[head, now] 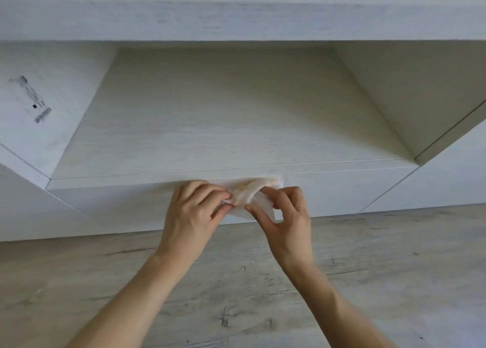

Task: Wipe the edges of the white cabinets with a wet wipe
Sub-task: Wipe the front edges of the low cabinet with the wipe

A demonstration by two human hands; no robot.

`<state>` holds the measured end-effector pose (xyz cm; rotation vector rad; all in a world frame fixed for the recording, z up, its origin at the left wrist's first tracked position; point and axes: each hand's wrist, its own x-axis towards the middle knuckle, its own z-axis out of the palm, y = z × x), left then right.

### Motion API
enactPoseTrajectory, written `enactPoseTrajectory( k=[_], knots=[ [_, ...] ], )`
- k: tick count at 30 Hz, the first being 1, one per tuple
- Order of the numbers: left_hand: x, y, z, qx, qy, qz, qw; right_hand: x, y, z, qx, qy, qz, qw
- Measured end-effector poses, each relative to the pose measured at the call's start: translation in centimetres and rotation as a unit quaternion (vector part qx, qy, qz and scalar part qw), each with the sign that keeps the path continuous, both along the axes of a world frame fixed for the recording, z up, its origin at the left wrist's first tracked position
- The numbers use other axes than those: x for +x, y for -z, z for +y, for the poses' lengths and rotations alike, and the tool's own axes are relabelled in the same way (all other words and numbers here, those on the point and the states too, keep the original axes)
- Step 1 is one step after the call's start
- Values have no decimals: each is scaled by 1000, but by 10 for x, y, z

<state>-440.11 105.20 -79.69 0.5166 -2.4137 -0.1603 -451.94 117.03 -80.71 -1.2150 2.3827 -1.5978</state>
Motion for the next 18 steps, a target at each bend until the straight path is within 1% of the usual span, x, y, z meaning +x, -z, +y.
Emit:
enactPoseTrajectory(
  k=[2,5,7,9,11,14,16,18],
  knots=[
    [2,-1,-4,-5,-17,-11,1000,-1,-2,-3,1,3,-24,1000],
    [4,3,-6,7,-6,-11,1000,-1,-3,-10,22,15,7,1000],
    [4,4,-6,5,11,-14,1000,0,-1,-15,1,26,15,1000],
    [4,5,-6,17,22,6,1000,3,1,-19,-11,31,-9,999],
    [2,6,-1,52,14,36,998,3,1,-17,-16,24,-42,999],
    [-10,5,9,131,-14,71,989,-8,-3,-8,-37,14,-121,992],
    [-16,2,14,196,-34,90,976,-13,-7,-6,-29,12,-168,985],
    [-16,1,15,255,-49,120,958,-7,-9,-10,-13,18,-178,984]
  ],
)
